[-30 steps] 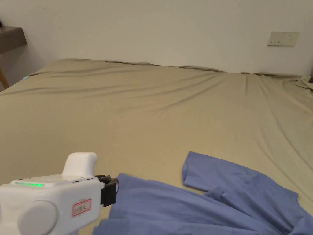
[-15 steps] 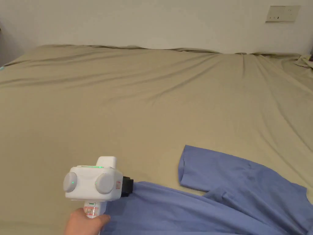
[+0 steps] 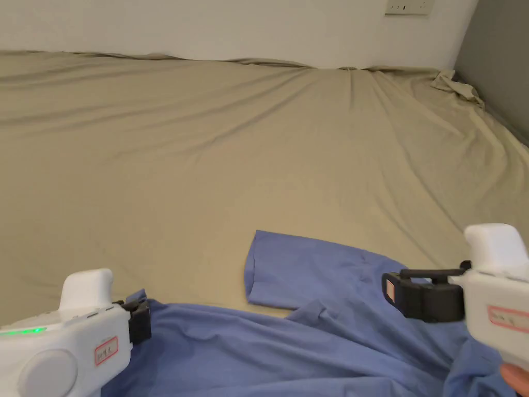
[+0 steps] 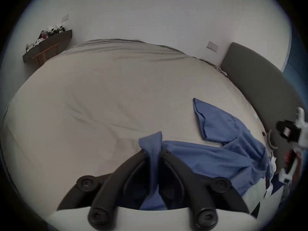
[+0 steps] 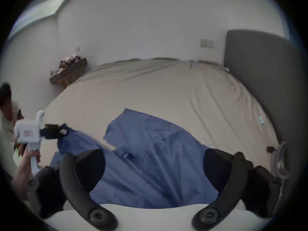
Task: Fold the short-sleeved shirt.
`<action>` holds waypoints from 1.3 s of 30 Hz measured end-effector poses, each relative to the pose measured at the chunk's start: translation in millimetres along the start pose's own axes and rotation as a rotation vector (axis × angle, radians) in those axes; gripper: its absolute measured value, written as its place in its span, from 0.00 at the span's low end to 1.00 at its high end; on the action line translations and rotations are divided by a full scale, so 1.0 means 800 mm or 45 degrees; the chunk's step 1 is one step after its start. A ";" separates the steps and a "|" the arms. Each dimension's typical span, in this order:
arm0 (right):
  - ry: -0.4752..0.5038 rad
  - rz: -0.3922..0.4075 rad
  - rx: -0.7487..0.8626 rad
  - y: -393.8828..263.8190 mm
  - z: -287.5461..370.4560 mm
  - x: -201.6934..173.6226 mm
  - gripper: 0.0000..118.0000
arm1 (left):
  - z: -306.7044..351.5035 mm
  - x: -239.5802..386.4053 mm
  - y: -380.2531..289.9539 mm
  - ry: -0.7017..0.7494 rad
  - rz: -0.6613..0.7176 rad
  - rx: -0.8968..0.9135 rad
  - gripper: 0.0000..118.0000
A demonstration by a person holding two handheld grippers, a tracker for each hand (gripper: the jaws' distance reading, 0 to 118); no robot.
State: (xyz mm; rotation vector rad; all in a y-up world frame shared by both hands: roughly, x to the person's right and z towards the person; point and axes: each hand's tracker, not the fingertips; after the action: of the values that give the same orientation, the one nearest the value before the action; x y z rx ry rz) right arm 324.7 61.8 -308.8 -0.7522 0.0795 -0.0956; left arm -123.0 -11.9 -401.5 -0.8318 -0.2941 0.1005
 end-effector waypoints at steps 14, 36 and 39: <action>-0.168 0.000 -0.452 0.042 -0.245 0.065 0.07 | -0.023 0.000 -0.009 -0.088 0.135 -0.005 0.05; -0.369 -0.042 0.854 0.224 0.305 0.024 0.04 | 0.308 0.046 0.296 -0.278 -0.079 0.850 0.05; -0.390 -0.048 1.004 0.261 0.376 0.015 0.04 | 0.374 0.052 0.352 -0.233 -0.125 0.964 0.05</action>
State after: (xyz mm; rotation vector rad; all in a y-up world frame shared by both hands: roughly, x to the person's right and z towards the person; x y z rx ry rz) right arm 380.6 415.8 -233.5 0.0258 -0.2554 -0.0400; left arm -164.5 399.2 -410.7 -0.0550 -0.4309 0.1818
